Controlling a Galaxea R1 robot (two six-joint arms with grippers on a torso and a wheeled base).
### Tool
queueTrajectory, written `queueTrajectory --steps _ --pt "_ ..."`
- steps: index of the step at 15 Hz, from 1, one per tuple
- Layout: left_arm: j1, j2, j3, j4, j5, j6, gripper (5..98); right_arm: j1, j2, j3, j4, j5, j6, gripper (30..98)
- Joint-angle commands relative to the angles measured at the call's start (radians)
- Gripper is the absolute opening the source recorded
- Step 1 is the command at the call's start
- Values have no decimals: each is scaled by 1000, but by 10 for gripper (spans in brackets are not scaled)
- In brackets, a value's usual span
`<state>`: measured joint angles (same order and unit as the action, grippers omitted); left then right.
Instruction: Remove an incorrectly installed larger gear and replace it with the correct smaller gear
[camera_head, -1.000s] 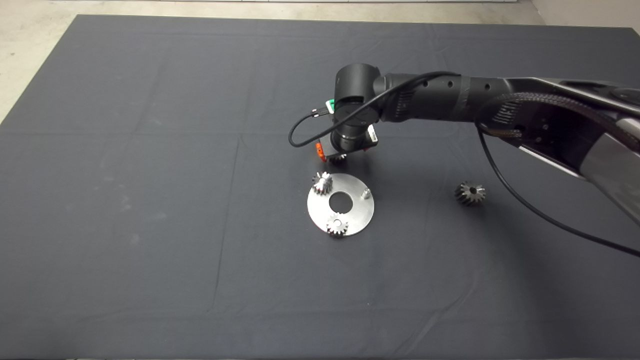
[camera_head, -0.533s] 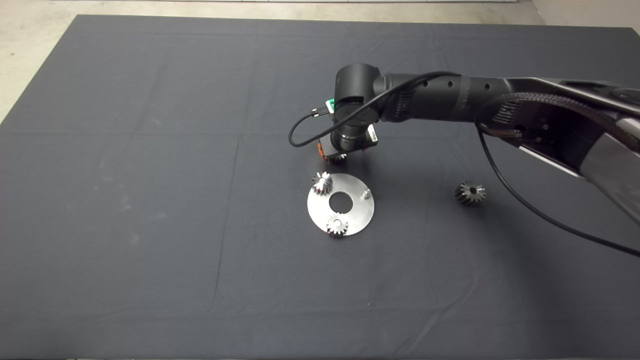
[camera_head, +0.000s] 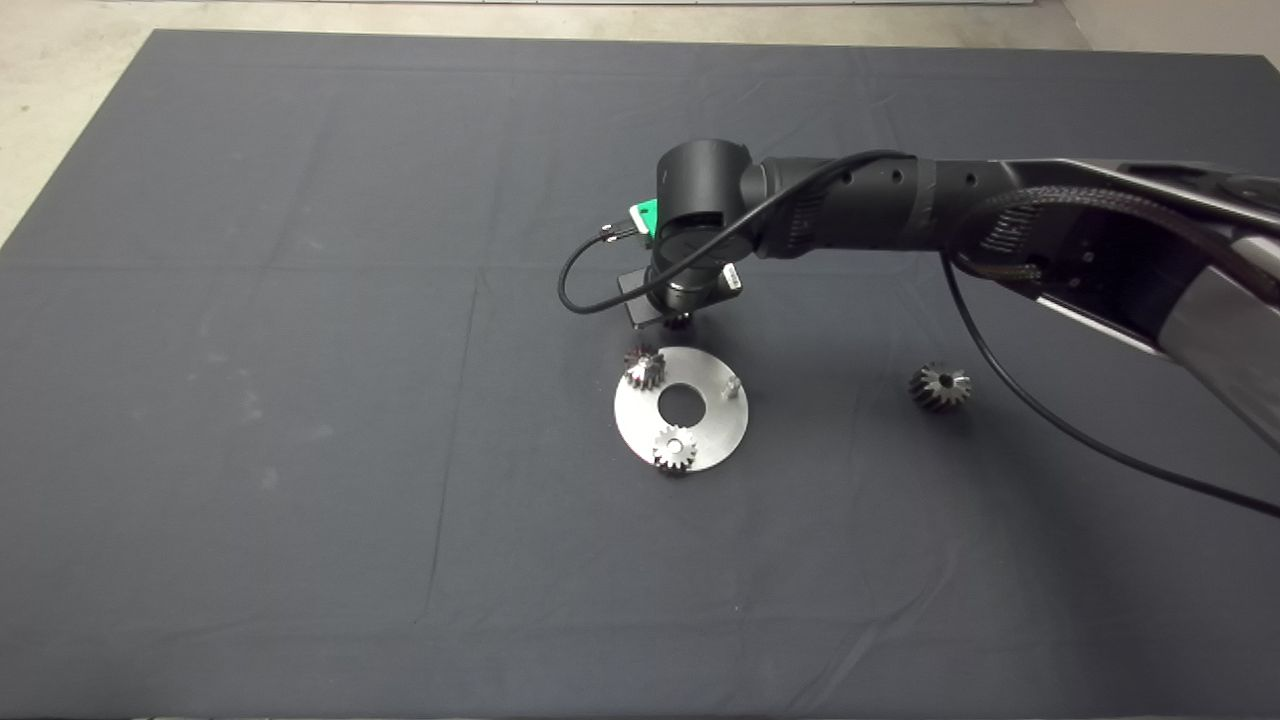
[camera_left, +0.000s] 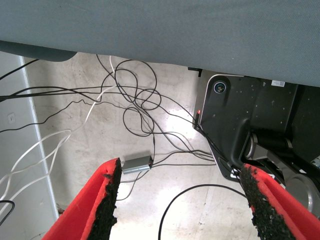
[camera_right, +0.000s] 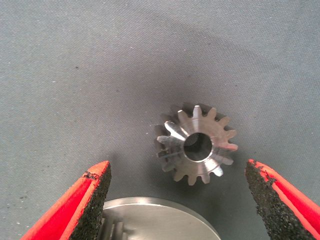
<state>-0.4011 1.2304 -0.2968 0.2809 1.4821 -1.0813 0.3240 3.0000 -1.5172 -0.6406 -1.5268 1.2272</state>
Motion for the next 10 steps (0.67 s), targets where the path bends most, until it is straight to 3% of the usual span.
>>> queueTrajectory --steps 1,10 --pt "11 -5 12 11 6 -3 597 15 -1 1 -42 -58 6 708" --pt "11 -4 13 11 7 -3 597 6 -5 -57 -44 -56 1 708"
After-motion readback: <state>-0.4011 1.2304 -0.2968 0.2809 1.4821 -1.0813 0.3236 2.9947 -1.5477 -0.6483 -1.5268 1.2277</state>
